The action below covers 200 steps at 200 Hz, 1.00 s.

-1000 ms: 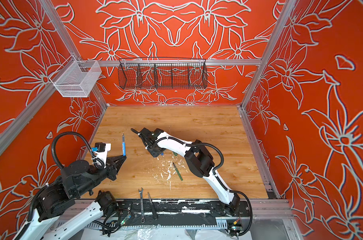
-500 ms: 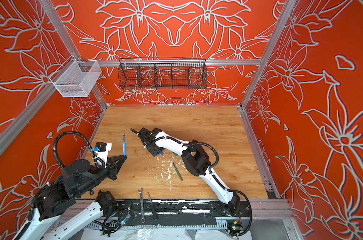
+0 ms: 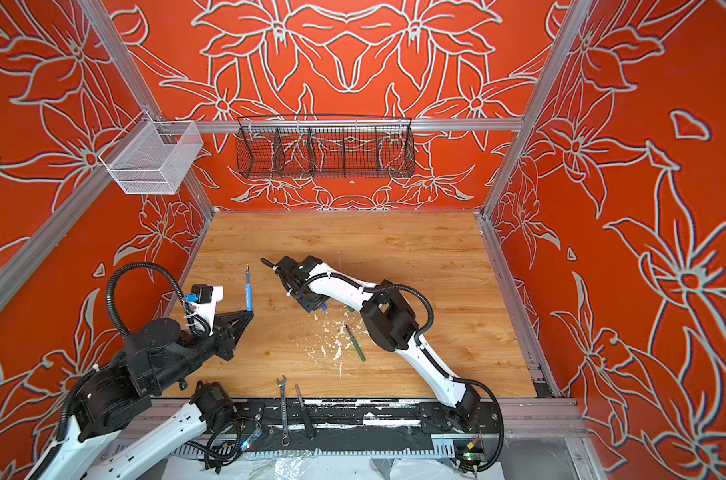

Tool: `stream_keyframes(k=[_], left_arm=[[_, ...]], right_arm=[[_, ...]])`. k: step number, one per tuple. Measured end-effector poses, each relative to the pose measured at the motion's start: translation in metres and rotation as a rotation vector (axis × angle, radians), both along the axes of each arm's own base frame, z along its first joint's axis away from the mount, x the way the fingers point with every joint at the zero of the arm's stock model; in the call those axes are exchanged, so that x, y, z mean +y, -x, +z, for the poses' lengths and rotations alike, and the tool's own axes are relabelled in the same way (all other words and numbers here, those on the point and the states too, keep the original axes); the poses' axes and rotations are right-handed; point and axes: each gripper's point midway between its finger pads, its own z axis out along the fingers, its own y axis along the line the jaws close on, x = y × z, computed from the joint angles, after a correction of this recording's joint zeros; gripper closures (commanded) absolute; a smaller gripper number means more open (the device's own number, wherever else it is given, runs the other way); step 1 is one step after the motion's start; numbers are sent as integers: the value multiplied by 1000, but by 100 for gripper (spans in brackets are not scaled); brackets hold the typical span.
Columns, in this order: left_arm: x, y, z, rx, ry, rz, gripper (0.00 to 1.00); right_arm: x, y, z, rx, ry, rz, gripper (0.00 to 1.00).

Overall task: Insert the pens into the pen caps
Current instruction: 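Lower the right gripper over the blue cap and align its fingers, then close the right gripper on the blue cap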

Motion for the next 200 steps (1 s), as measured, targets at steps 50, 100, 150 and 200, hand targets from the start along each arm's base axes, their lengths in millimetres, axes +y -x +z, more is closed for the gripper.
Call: stream_keyframes(k=[50,100,150,200], left_arm=[[0,0,0,0,0,0,100],[0,0,0,0,0,0,100],[0,0,0,0,0,0,100],[0,0,0,0,-1,0,100]], right_arm=[[-2,1,-8,10,21,0,73],[1,-2,-8,7,18,0,73],[2,-3,-9,7,23,4,76],[2,-3,-9,8,25,7,79]])
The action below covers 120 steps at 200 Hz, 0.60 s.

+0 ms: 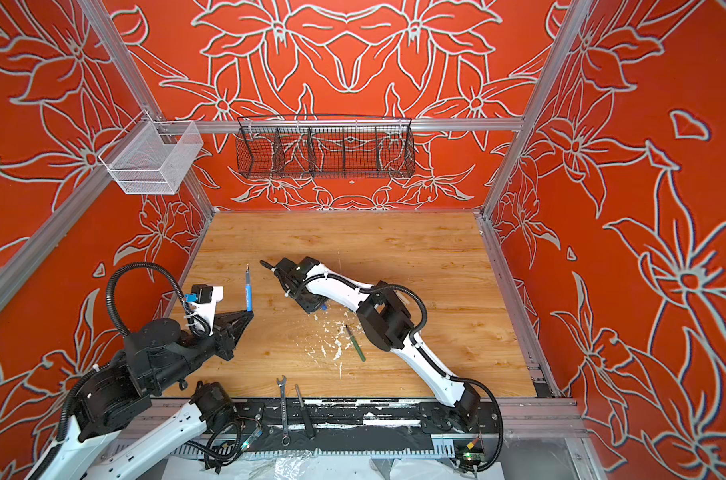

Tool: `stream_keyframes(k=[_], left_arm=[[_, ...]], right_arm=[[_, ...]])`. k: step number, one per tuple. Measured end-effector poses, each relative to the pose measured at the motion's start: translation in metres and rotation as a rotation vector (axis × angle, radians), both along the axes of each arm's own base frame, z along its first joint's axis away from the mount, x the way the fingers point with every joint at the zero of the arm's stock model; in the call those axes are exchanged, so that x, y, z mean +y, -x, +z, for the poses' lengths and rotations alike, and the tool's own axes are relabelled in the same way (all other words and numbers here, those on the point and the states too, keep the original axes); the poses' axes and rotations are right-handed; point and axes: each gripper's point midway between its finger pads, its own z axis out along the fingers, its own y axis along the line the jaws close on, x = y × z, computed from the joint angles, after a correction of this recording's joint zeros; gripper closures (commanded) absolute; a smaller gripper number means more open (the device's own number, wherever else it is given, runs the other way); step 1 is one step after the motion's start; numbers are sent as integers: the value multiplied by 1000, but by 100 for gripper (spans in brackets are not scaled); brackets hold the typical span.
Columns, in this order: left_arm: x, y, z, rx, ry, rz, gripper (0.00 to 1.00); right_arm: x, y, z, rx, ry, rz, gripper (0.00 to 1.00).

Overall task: Insert the pens into the pen caps
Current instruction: 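Close the right gripper on the blue cap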

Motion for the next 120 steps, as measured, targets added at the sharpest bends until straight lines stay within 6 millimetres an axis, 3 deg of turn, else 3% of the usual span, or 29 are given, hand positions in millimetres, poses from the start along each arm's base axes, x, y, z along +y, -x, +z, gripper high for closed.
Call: stream_keyframes(k=[120], left_arm=[[0,0,0,-1,-1,-1,100]], right_arm=[[-5,-1,0,-8,37,14,79]])
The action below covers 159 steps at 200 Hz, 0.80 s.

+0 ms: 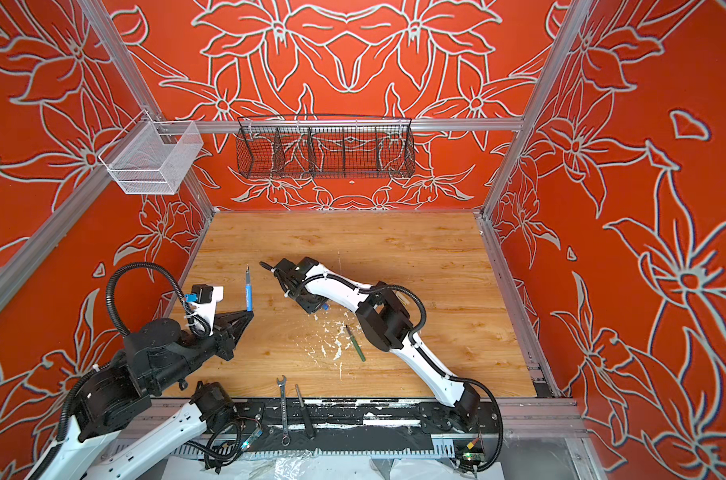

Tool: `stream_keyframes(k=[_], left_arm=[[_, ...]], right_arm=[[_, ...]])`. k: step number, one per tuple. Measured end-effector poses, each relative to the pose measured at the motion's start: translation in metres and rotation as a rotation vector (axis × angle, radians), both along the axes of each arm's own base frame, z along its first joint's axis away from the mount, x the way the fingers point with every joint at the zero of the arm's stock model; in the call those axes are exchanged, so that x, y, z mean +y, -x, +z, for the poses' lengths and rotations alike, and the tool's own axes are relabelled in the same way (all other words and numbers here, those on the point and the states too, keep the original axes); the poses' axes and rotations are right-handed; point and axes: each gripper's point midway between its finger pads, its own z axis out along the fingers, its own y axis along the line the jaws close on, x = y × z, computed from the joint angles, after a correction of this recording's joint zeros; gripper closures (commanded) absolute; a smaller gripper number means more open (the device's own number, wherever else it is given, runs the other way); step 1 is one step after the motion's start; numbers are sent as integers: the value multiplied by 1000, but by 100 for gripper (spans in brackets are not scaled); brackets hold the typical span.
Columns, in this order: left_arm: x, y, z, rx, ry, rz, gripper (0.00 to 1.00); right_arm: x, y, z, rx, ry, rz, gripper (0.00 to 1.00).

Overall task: Insert the pens into the pen caps
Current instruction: 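Close the right gripper on the blue cap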

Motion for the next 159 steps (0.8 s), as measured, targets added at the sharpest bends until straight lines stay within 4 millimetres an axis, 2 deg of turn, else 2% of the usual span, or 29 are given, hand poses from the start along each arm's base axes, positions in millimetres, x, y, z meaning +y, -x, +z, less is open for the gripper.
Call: stream_keyframes(k=[159], left_arm=[[0,0,0,0,0,-1,100]], right_arm=[[-9,-1,1,-15,46,6,75]])
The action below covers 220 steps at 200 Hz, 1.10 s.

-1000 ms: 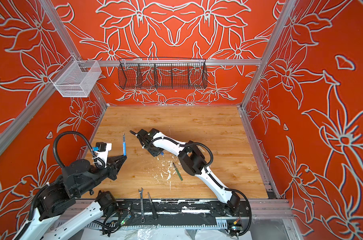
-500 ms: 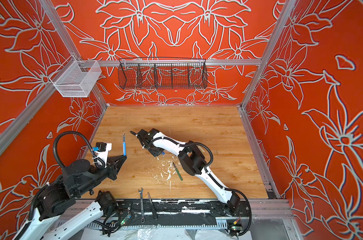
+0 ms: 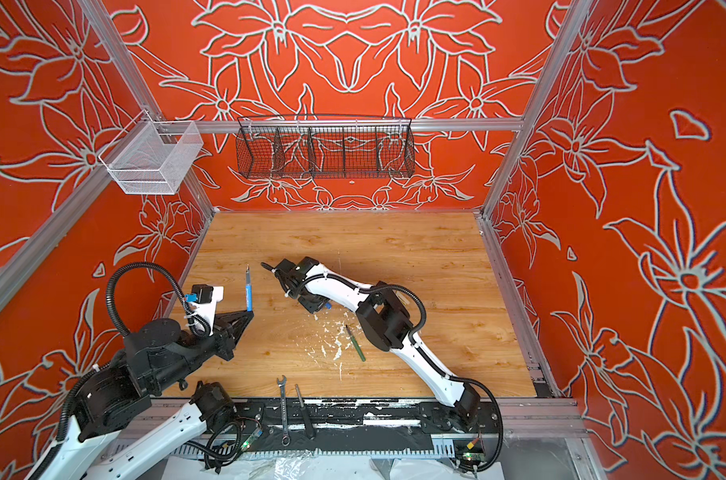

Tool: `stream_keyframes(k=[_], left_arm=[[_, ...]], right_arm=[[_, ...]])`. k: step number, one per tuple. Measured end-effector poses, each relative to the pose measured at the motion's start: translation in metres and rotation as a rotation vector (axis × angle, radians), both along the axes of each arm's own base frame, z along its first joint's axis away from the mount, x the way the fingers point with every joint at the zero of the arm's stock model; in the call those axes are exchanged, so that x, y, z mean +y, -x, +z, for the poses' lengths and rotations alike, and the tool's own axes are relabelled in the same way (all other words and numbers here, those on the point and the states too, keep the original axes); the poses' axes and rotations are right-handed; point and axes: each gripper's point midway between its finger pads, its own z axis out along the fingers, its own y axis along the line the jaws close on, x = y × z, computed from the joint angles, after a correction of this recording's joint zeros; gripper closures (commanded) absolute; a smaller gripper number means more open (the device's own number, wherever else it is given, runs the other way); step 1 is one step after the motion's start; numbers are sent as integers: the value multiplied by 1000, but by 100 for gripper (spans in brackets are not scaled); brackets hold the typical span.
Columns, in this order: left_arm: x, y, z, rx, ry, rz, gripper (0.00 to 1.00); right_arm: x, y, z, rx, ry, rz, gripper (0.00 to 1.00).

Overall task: Insert the pens into the pen caps
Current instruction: 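Close the right gripper on the blue cap, then lift the blue cap with the right gripper and bring it toward the held pen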

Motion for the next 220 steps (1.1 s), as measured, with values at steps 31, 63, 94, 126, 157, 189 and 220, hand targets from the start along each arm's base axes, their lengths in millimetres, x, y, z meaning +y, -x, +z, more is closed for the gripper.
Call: stream_keyframes(k=[31,63,94,126,157,189,220], left_arm=[[0,0,0,0,-1,0,100],[-1,-1,-1,5,-3,-1,100],[-1,-1,-2,8,-5,-2,100],[-3,-1,-2,11,-4,-9,100],[-4,0,-2,13,-2,-16,100],[-6,-1,-3,20,-4,-23,100],[-13,-3,-8,47,-15,-49,100]], right_arm=[[0,0,0,0,0,1,76],[0,0,0,1,-1,1,81],[1,0,0,4,-2,4,85],[1,0,-1,2,-6,11,89],[-1,5,1,20,-40,15,92],[-4,14,12,51,-134,10,92],[-13,19,45,48,-286,-5,94]])
